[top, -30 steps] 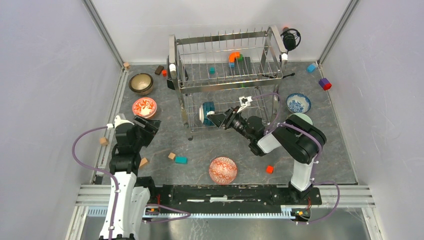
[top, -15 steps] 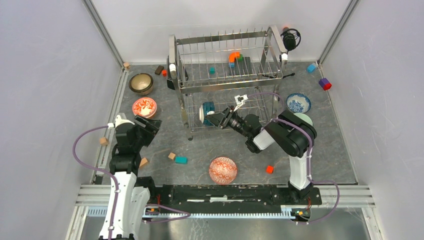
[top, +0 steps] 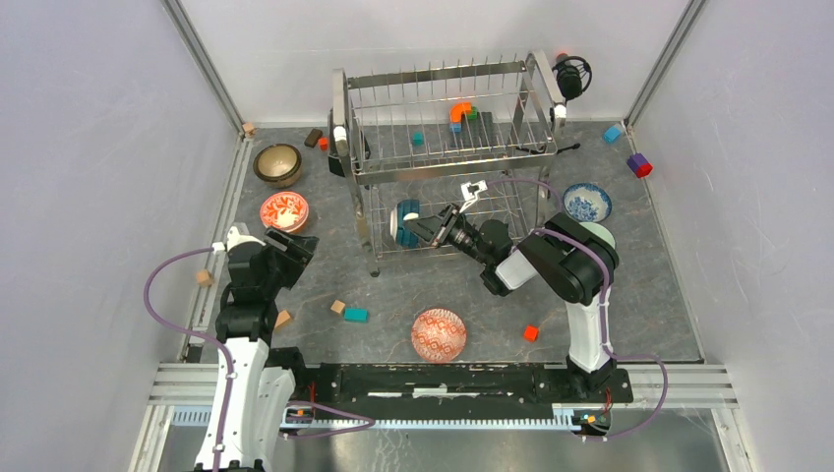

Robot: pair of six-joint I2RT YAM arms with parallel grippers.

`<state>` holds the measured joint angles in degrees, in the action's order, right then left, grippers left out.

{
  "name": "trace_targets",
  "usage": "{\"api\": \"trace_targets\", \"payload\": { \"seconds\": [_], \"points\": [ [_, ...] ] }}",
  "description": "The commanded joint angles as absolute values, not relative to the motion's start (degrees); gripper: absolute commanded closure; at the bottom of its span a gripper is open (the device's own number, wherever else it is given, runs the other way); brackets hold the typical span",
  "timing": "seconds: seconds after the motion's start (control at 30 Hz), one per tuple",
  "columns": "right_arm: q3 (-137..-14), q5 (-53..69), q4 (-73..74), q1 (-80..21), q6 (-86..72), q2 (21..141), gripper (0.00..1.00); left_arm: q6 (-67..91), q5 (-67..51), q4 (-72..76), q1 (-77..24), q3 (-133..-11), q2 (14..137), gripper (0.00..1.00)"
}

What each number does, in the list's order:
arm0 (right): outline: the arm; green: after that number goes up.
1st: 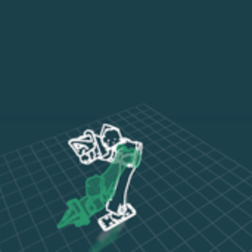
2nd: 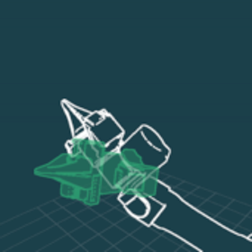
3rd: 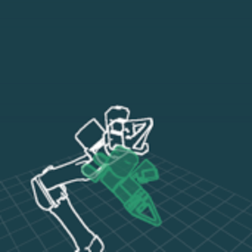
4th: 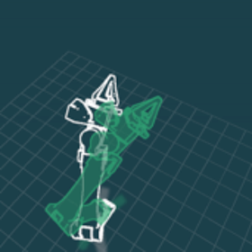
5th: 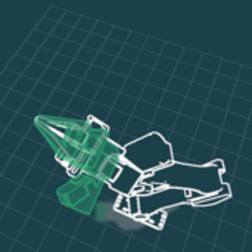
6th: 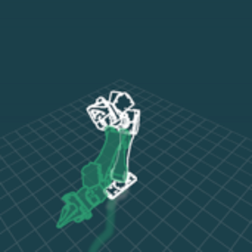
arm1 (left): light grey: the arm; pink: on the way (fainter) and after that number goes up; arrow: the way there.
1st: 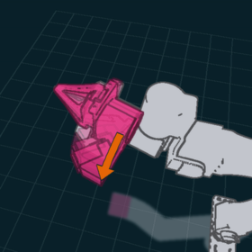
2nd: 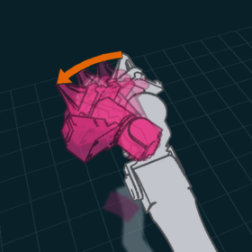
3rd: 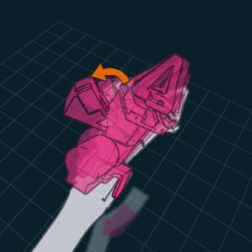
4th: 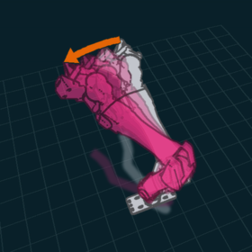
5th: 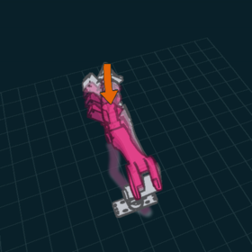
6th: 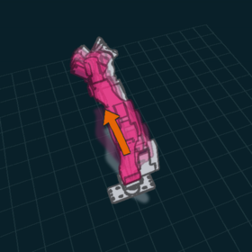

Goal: Unload the bowls from the dish rack
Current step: Pick up the bowl from the dish rack.

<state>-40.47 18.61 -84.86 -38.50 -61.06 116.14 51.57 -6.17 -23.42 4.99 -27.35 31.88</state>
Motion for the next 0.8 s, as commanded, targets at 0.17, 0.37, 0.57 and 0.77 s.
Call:
{"api": "trace_targets", "payload": {
  "seconds": [0.17, 0.37, 0.57, 0.77],
  "points": [
    [-40.67, 23.4, -109.17, -37.72, -70.86, 119.17, 1.0, 50.05, -6.5, -21.31, 4.71, -27.2, 31.74, 0.24],
    [-41.31, 23.48, -112.14, -37.14, -73.31, 119.12, 1.0, 50.01, -6.23, -21.39, 4.7, -27.25, 31.61, 0.24],
    [-41.07, 24.05, -112.1, -37.16, -73.3, 116.51, 1.0, 50.01, -5.88, -21.53, 4.74, -27.33, 31.5, 0.24],
    [-40.17, 24.52, -112.07, -37.17, -73.3, 113.19, 1.0, 50.01, -5.78, -21.47, 4.74, -27.33, 31.46, 0.24]
  ]
}}
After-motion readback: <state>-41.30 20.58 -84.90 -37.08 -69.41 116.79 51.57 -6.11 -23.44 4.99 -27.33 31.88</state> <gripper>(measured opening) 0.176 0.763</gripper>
